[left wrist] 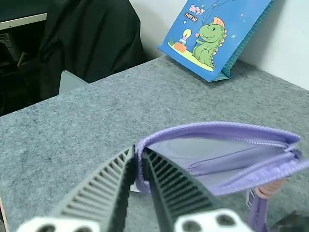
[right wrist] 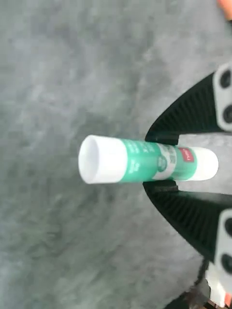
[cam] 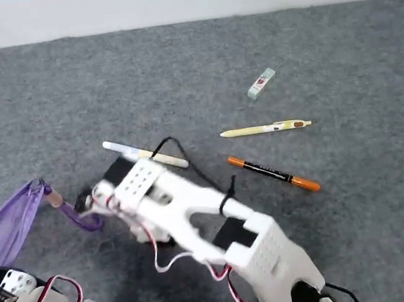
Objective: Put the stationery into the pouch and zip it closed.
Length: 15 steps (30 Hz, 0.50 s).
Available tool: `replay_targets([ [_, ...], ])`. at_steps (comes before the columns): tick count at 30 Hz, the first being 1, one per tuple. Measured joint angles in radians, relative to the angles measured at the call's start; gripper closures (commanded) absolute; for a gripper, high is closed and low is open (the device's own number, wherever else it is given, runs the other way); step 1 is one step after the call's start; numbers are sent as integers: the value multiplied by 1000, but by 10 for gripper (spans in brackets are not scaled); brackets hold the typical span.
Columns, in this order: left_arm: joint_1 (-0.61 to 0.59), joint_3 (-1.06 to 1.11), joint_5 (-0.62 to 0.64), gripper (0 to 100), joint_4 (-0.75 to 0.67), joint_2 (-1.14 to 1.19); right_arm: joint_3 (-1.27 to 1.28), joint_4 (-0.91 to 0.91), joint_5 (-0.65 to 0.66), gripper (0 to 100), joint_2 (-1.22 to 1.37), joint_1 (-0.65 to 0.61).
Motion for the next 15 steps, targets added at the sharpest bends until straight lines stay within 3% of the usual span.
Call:
replay_targets([
  [5,29,0,0,987,0,0,-26,35,-11,989,-78,158],
  [15,321,-2,60,987,-61,0,184,35,-12,989,-512,427],
])
